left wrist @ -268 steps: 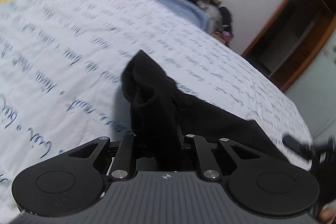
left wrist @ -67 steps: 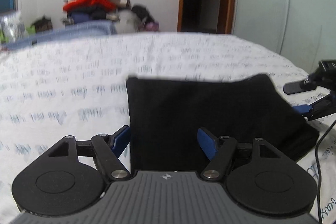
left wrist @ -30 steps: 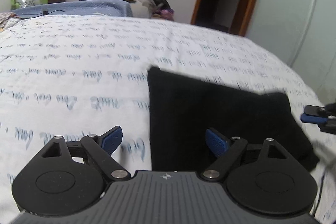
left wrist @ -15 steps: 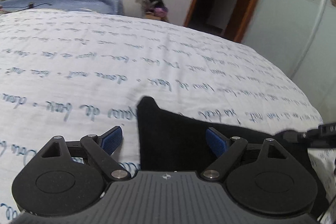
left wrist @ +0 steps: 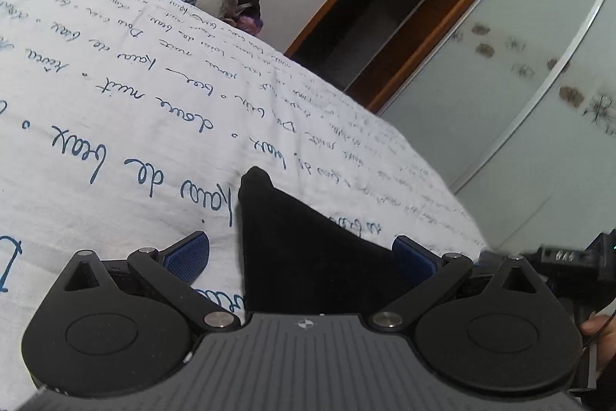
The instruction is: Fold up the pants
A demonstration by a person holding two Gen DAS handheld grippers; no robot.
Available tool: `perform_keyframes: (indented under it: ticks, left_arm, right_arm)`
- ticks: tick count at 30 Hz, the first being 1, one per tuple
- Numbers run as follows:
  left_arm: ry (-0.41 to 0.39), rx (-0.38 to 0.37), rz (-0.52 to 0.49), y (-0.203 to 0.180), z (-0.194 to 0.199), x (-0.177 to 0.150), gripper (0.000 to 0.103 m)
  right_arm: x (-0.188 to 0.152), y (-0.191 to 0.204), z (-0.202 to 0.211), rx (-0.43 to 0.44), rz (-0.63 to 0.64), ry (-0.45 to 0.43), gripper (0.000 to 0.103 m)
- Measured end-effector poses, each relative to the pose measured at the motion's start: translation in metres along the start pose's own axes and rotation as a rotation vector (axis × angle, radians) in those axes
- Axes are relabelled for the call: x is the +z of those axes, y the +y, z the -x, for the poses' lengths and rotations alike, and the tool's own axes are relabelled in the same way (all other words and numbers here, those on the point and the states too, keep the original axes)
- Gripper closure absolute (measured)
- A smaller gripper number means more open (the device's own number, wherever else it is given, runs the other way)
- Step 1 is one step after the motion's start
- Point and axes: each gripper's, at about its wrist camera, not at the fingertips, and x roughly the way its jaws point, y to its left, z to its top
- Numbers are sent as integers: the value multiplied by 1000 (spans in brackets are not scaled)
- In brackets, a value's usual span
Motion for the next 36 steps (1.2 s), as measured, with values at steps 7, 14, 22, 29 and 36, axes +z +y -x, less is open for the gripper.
perform_keyframes:
  ticks: [7, 14, 22, 29, 36]
  left_arm:
    - [61, 24, -113, -17, 0, -3, 1]
    - [104, 41, -227, -25, -1, -10, 1]
    - [122, 49, -278, -27, 0, -13, 1]
    - [122, 64, -300, -29, -3, -14, 0]
    - [122, 56, -298, -27, -3, -11, 1]
  right_arm:
    - [-16, 155, -59, 44, 460, 90, 28]
    - [-38, 254, -165, 74, 729, 359, 27]
    - [-66, 228, -226, -43, 750, 538, 89]
    - [-74, 228, -231, -43, 794, 456, 88]
    - [-22, 184, -151, 132, 342, 297, 82]
